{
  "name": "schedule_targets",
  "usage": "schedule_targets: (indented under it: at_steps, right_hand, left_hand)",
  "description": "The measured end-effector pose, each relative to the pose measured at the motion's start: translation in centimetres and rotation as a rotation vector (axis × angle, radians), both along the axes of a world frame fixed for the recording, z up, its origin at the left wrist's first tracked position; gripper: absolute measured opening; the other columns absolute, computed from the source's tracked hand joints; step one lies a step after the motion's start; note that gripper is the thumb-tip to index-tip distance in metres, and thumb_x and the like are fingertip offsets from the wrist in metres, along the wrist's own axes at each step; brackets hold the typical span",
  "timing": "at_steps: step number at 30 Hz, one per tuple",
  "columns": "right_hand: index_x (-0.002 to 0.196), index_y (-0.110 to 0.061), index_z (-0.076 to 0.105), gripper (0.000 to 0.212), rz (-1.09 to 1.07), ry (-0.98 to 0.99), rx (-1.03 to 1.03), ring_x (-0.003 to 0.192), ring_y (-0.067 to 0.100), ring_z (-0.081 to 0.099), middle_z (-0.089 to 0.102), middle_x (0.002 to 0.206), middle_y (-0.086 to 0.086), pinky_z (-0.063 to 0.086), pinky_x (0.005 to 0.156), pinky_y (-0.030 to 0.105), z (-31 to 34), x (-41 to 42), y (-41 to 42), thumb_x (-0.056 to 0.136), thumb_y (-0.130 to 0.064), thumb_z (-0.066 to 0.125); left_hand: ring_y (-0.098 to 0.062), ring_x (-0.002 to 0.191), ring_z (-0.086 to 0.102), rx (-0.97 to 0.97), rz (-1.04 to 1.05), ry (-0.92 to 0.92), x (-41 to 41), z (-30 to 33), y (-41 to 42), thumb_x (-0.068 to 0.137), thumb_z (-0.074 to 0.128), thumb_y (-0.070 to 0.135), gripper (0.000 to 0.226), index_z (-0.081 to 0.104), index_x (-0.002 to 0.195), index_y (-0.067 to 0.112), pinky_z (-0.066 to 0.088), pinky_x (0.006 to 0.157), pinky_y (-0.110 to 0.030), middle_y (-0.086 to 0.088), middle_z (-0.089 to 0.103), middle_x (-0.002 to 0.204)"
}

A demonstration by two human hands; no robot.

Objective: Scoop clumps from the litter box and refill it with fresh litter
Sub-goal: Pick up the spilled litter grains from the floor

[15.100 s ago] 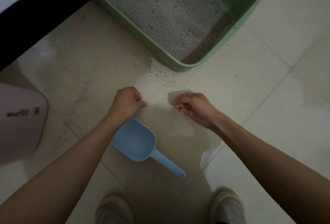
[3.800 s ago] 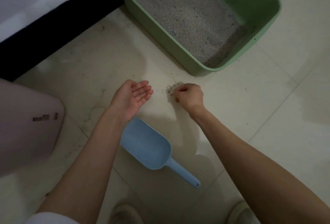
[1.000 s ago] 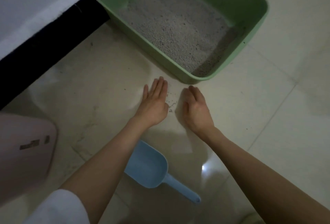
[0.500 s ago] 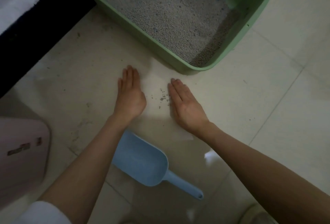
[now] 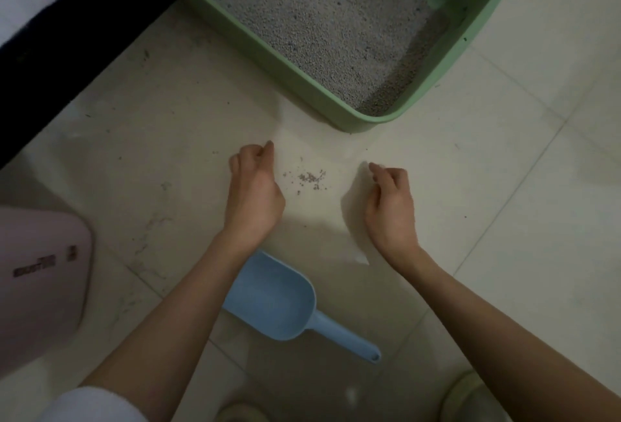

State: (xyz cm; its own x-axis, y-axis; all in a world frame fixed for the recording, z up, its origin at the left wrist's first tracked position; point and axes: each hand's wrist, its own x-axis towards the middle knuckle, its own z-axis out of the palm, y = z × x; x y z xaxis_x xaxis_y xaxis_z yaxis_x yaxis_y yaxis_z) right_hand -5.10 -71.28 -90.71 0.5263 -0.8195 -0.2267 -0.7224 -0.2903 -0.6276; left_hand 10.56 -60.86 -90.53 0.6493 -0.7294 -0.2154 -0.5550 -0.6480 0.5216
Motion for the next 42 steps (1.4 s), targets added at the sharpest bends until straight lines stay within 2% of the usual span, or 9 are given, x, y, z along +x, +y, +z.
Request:
schedule_targets:
  at_steps: [4,10,16,20,24,28,32,35,42]
  right_hand:
    - [0.128,-0.006,0.056,0.038,-0.14,0.066,0.237,0.115,0.03,0.052,0.055,0.124,0.017,0.031,0.094,0.018,0.5,2.3,0.0,0.095,-0.003,0.037]
    - [0.117,-0.006,0.064,0.037,-0.302,-0.032,0.441,0.11,0.032,0.06,0.066,0.116,0.015,0.045,0.101,0.042,0.2,3.4,0.1,0.09,-0.004,0.04]
    - [0.112,-0.006,0.065,0.035,-0.514,-0.205,0.595,0.093,0.021,0.064,0.066,0.087,0.0,0.049,0.097,0.037,0.2,2.7,0.1,0.091,-0.001,0.038]
    - [0.112,-0.005,0.063,0.034,-0.566,-0.33,0.658,0.089,0.014,0.063,0.065,0.093,0.003,0.05,0.096,0.034,0.5,2.4,0.4,0.094,0.001,0.034]
    - [0.114,-0.008,0.065,0.031,-0.393,-0.18,0.462,0.094,0.019,0.065,0.067,0.098,0.002,0.047,0.099,0.033,0.1,1.6,0.3,0.093,-0.003,0.043]
    - [0.116,-0.005,0.064,0.029,-0.09,-0.063,0.228,0.101,0.023,0.06,0.062,0.113,0.011,0.034,0.084,0.007,-0.5,1.8,0.3,0.089,-0.004,0.052]
    - [0.088,-0.001,0.061,0.041,0.258,0.122,-0.279,0.073,0.032,0.057,0.06,0.084,0.015,0.042,0.064,0.032,-1.7,3.2,1.0,0.085,-0.041,0.054]
    - [0.077,-0.007,0.058,0.061,0.371,0.258,-0.575,0.062,0.027,0.055,0.06,0.072,0.011,0.041,0.056,0.031,-2.8,4.4,0.3,0.077,-0.066,0.041]
    - [0.066,-0.016,0.062,0.05,0.749,0.227,-0.864,0.036,0.019,0.05,0.057,0.05,0.003,0.038,0.046,0.021,-4.3,6.6,-2.4,0.084,-0.055,0.036]
  left_hand:
    - [-0.039,0.119,0.032,0.124,0.01,0.044,-1.9,-0.1,-2.1,0.077,0.046,-0.009,0.055,0.039,0.132,-0.002,0.023,0.101,-0.03,-0.023,0.033,0.129]
    - [-0.03,0.125,0.034,0.037,0.0,0.138,-3.0,-0.2,-2.7,0.077,0.069,0.003,0.057,0.045,0.129,0.001,0.021,0.103,-0.02,-0.016,0.035,0.13]
    - [-0.029,0.123,0.038,0.087,0.076,0.128,-2.7,0.0,-2.5,0.074,0.075,0.01,0.061,0.047,0.128,0.002,0.025,0.101,-0.021,-0.015,0.038,0.128]
    - [-0.027,0.119,0.044,0.057,0.025,0.091,-3.5,-0.4,-3.3,0.08,0.068,0.004,0.047,0.052,0.125,0.003,0.03,0.1,-0.024,-0.013,0.044,0.126]
    - [-0.027,0.099,0.06,0.019,0.014,0.101,-3.2,-1.1,-3.8,0.079,0.065,-0.005,0.029,0.064,0.107,0.003,0.045,0.092,-0.03,-0.014,0.055,0.111]
    - [-0.019,0.081,0.059,-0.071,0.024,0.188,-2.6,-0.6,-3.7,0.079,0.065,-0.004,0.027,0.065,0.106,0.002,0.039,0.081,-0.014,-0.016,0.059,0.104]
    - [-0.013,0.076,0.05,-0.2,0.232,0.096,-0.8,0.6,-1.0,0.085,0.06,0.003,0.026,0.063,0.111,0.003,0.038,0.077,-0.013,-0.019,0.058,0.102]
    - [-0.013,0.08,0.052,-0.179,0.379,0.071,0.5,1.2,1.5,0.091,0.052,0.011,0.024,0.061,0.113,0.006,0.042,0.079,-0.023,-0.013,0.058,0.105]
    - [-0.019,0.091,0.056,-0.164,0.505,0.114,1.3,0.9,3.2,0.093,0.046,0.013,0.024,0.058,0.113,0.007,0.038,0.079,-0.019,-0.012,0.062,0.106]
